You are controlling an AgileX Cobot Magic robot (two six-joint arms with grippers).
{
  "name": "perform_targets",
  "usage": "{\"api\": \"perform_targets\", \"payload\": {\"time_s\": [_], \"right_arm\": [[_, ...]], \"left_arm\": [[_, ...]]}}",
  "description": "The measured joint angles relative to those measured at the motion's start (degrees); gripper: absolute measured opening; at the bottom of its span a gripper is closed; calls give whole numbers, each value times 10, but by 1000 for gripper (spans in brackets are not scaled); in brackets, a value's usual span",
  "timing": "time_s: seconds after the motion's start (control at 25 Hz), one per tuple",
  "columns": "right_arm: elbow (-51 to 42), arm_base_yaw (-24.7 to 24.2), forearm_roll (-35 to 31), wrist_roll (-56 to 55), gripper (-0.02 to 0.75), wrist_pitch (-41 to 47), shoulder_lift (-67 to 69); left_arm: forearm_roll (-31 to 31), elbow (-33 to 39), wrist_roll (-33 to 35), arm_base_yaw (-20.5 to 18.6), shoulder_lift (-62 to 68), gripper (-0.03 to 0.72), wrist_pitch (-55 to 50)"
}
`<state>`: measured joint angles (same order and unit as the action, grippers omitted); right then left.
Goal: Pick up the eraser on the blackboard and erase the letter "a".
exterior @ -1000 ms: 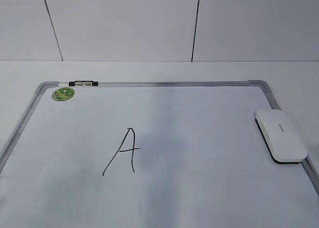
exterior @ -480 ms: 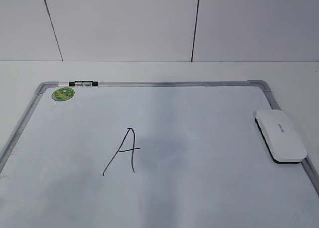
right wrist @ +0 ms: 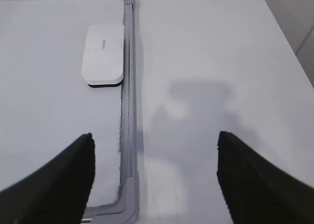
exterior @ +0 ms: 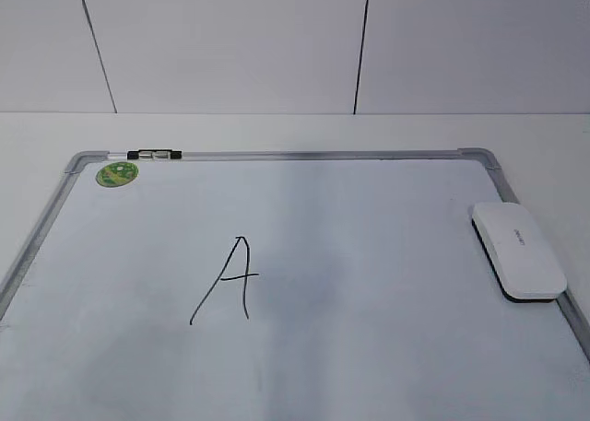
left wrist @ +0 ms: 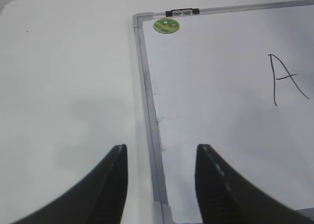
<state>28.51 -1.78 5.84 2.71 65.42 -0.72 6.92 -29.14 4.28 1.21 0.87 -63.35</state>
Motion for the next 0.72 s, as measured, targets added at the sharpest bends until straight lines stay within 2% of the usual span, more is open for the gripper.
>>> {"api": "perform_targets", "payload": {"time_s": [0.24, 0.72], "right_arm": [[0, 0, 1, 0, 592, 0, -4], [0, 0, 2, 0, 592, 0, -4]], "left_arm": [[3, 0, 0, -16, -2, 321, 0], [4, 0, 0, -16, -2, 305, 0]]}}
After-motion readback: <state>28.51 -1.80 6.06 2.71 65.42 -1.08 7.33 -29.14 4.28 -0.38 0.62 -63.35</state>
